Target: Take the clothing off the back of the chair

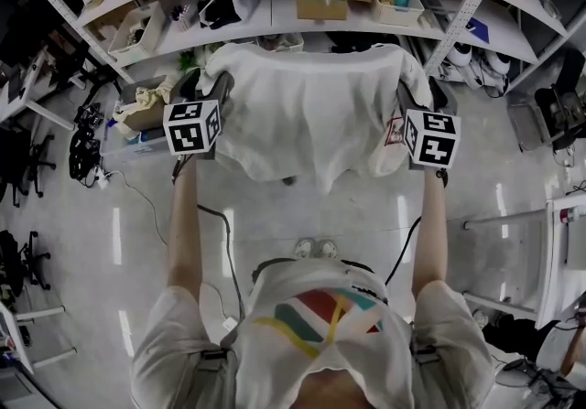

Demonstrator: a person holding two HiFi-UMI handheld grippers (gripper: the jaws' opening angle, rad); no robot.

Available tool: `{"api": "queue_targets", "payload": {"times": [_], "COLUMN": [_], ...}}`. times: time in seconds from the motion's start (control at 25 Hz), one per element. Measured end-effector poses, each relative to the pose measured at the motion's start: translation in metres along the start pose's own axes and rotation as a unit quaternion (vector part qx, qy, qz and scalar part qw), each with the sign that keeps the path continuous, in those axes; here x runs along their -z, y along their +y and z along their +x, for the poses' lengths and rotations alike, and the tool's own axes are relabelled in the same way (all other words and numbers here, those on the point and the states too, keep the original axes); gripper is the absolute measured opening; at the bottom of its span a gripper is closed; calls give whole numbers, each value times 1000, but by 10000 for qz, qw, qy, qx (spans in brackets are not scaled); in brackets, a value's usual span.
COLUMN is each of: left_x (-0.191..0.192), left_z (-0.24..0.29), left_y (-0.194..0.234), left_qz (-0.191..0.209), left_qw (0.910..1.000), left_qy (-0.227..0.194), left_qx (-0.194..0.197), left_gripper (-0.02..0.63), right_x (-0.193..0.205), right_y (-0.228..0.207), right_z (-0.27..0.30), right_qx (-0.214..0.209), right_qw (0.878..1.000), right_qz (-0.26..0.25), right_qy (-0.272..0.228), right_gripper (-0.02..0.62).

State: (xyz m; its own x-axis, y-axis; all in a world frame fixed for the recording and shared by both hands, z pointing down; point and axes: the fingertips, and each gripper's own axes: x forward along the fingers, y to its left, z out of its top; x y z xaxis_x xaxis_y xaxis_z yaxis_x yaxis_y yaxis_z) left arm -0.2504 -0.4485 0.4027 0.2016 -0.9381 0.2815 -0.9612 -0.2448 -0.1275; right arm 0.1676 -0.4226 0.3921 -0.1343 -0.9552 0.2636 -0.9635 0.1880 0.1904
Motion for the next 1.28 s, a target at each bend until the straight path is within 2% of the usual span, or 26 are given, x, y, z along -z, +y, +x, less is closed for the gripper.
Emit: {"api": "queue_targets", "payload": {"times": [0.16,0.4,0.64,0.96,1.16,1.28], "left_x": [8,9,14,14,7,-2], "left_z": [12,20,24,26,23,18], "left_y": [-6,-9,-2,-4,6,15], "left_qz": [140,735,895,863,724,605], "left_qw": [9992,9963,9944,9947,9962,9968], "left_qy": [257,357,549,560,441,295], "left_qx": [289,246,84,8,-224,-433], "left_gripper": [229,225,65,34,28,26], "right_x": [9,23,22,22,15,15], "right_y": [5,7,0,-4,-4,-5], "right_z": [11,27,33,34,30,30], "right_qx": [-214,-133,2,86,299,395], "right_qw": [9994,9978,9981,9985,9982,9971], "right_qz": [180,-264,-205,-33,-342,-520], "right_qy": [215,588,589,543,396,401], "right_gripper": [296,290,269,145,11,8]}}
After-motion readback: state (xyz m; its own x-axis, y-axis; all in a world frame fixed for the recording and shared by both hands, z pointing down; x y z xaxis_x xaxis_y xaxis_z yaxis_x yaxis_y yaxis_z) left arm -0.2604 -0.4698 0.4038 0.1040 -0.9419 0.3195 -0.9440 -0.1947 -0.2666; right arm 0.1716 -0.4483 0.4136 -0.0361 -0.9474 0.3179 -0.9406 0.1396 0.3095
